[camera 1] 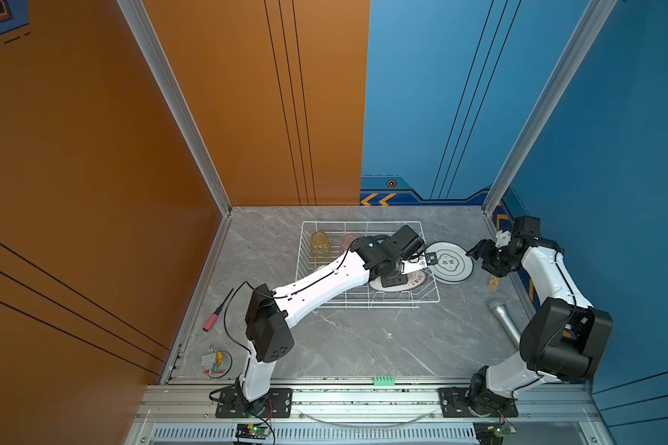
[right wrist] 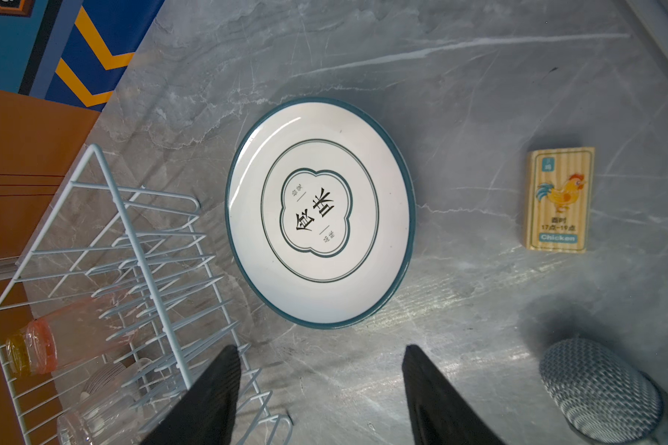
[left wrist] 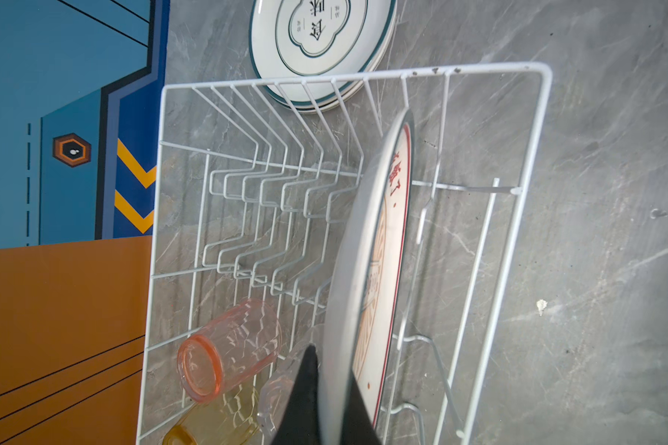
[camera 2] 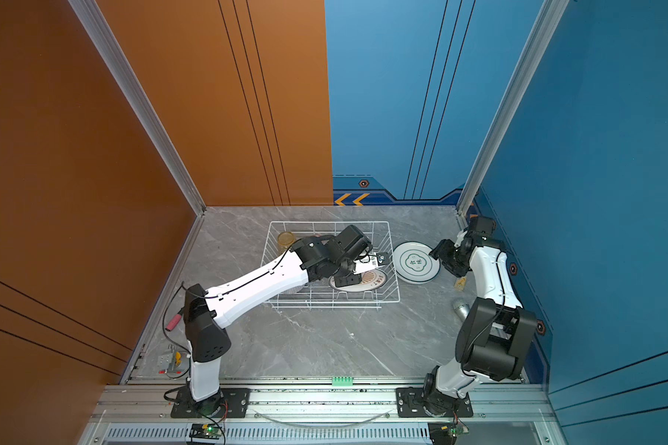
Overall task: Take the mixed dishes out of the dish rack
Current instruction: 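Lift the orange-printed plate out of the rack while the right gripper grasps its rim, then carry the plate toward the plate stack with the right gripper while the left releases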
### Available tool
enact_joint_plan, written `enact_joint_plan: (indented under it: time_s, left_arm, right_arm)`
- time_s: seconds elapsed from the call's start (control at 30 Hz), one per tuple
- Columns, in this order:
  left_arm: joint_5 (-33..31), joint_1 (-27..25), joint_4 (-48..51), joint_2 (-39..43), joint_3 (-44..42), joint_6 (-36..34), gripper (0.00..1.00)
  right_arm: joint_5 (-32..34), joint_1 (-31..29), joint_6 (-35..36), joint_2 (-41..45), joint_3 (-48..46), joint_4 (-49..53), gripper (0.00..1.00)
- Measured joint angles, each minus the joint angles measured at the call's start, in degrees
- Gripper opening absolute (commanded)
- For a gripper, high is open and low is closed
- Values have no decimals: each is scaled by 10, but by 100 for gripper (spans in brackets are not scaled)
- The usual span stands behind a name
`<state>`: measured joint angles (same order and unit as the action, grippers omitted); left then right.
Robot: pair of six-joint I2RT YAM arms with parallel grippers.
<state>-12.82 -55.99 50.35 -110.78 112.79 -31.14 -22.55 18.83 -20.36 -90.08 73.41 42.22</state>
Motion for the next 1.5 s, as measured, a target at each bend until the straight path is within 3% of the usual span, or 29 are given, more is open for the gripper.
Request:
enact_joint_plan:
  time_s: [0.23,0.43,0.7,0.97,1.27,1.5]
  left_arm:
    - [16,17,-14,35,0,31,0]
    - [84,76,-17,59,9,99,0]
    - [219,181,-73,85,-14,240,0]
    - [375,268,-190,99,-78,400,0]
    - [510,283,-337,98,-132,538,0]
    - [559,287,-440,95,-160,616,0]
  right_arm:
    - [-16,-2,0,8,0,-6,65]
    - [-59,-16,3,49,-12,-36,62]
    - [-194,-60,0,142,-89,-170,60]
    - [-320,-138,-69,177,-151,-343,52]
    - [-362,-183,-189,142,-174,-519,48]
    - [-363,-194,-228,128,-174,-575,34]
